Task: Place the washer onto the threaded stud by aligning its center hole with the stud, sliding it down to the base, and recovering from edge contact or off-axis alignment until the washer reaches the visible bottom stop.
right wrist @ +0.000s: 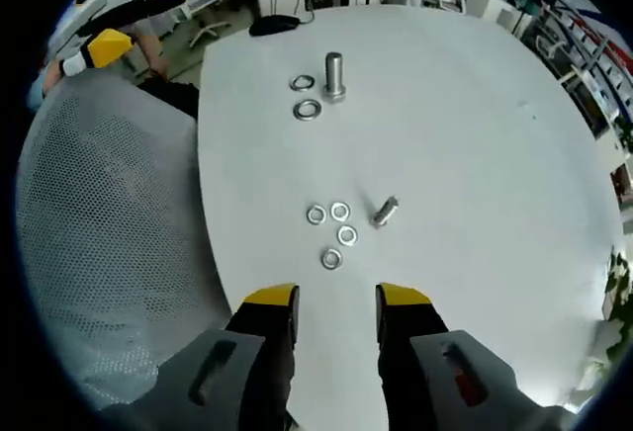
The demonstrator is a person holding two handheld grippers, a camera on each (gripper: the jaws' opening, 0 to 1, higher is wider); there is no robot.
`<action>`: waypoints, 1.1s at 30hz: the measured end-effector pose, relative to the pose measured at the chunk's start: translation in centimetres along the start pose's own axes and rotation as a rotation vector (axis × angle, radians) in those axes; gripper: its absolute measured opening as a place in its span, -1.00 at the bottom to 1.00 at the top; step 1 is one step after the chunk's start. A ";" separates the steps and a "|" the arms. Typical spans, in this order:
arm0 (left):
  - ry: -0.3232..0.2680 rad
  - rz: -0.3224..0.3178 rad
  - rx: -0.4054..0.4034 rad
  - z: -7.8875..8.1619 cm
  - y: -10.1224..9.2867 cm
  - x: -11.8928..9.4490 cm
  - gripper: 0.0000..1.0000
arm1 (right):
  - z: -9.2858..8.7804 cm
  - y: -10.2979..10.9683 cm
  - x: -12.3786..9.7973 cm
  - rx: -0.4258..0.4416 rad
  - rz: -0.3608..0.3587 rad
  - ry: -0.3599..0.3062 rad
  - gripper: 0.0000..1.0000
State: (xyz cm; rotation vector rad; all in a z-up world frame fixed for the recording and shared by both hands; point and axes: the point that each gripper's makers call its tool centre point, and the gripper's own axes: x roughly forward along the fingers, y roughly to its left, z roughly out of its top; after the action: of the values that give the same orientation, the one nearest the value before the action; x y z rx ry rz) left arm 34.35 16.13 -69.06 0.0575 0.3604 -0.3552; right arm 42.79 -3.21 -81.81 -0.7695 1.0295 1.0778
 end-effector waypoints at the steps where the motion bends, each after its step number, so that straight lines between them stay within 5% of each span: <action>1: -0.006 0.001 -0.001 0.1 0.0 0.0 -0.22 | 0.4 -0.1 0.1 0.008 -0.010 -0.017 -0.31; 7: -0.045 -0.003 -0.004 1.0 -0.1 0.1 -0.26 | 0.7 -0.9 0.4 0.031 -0.038 -0.031 -0.29; 9: -0.055 -0.002 0.000 1.2 -0.1 0.2 -0.27 | -0.4 -1.3 0.6 0.092 -0.061 0.023 -0.29; 11: -0.058 -0.004 -0.002 1.4 -0.1 0.3 -0.28 | -0.5 -1.4 1.0 0.019 -0.061 0.017 -0.34; 16: -0.072 -0.002 -0.008 1.7 -0.2 0.4 -0.31 | -0.8 -1.6 1.4 0.031 -0.062 0.023 -0.39; 26: -0.087 0.040 -0.024 2.0 0.5 0.4 -0.39 | -0.3 0.5 3.5 0.038 0.022 -0.005 -0.48; 33: -0.088 0.036 -0.027 1.9 0.4 0.3 -0.42 | -0.1 0.9 4.4 0.043 0.014 -0.013 -0.53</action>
State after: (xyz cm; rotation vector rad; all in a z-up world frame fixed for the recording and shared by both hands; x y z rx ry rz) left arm 35.36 16.18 -67.42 0.0215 0.2765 -0.3157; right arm 42.47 -1.64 -85.96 -0.7202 1.0450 1.0678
